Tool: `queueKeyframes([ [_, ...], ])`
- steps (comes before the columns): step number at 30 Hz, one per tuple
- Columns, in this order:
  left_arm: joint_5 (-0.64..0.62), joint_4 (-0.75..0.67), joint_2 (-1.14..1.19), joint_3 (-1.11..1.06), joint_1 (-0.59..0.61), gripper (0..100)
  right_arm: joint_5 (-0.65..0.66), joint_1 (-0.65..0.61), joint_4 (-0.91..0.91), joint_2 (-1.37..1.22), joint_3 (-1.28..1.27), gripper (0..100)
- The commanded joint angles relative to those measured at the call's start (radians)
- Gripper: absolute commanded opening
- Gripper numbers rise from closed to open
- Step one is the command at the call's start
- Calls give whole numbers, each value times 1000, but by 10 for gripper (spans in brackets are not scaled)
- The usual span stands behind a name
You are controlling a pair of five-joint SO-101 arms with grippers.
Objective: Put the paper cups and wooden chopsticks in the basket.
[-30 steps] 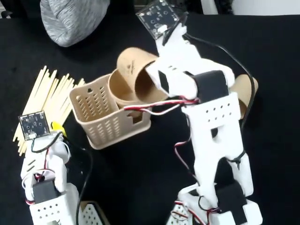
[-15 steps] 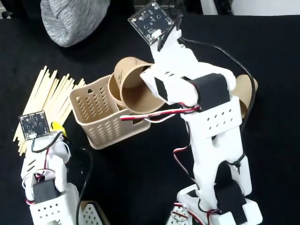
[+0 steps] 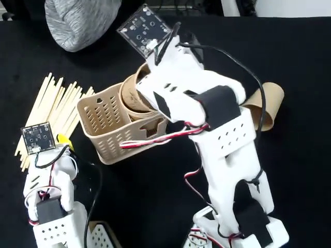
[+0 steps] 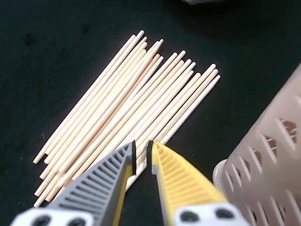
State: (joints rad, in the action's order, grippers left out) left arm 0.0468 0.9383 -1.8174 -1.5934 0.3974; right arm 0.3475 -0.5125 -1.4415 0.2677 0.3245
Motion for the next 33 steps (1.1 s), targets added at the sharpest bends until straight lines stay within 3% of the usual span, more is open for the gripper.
queueKeyframes([
  [1, 9, -26, -6, 2, -12, 84, 18, -28, 48, -47, 5, 407],
  [8, 9, -25, -6, 2, -12, 84, 48, 17, 54, -243, -7, 156],
  [13, 9, -25, -6, 2, -12, 84, 52, 98, -32, -242, 84, 16],
  [17, 9, -25, -6, 2, -12, 84, 110, 196, -137, -205, 199, 41],
  [24, 9, -26, -6, 2, -12, 84, 350, 376, -238, -177, 219, 217],
  [33, 9, -26, -6, 2, -12, 84, 273, 114, -175, -229, 220, 223],
])
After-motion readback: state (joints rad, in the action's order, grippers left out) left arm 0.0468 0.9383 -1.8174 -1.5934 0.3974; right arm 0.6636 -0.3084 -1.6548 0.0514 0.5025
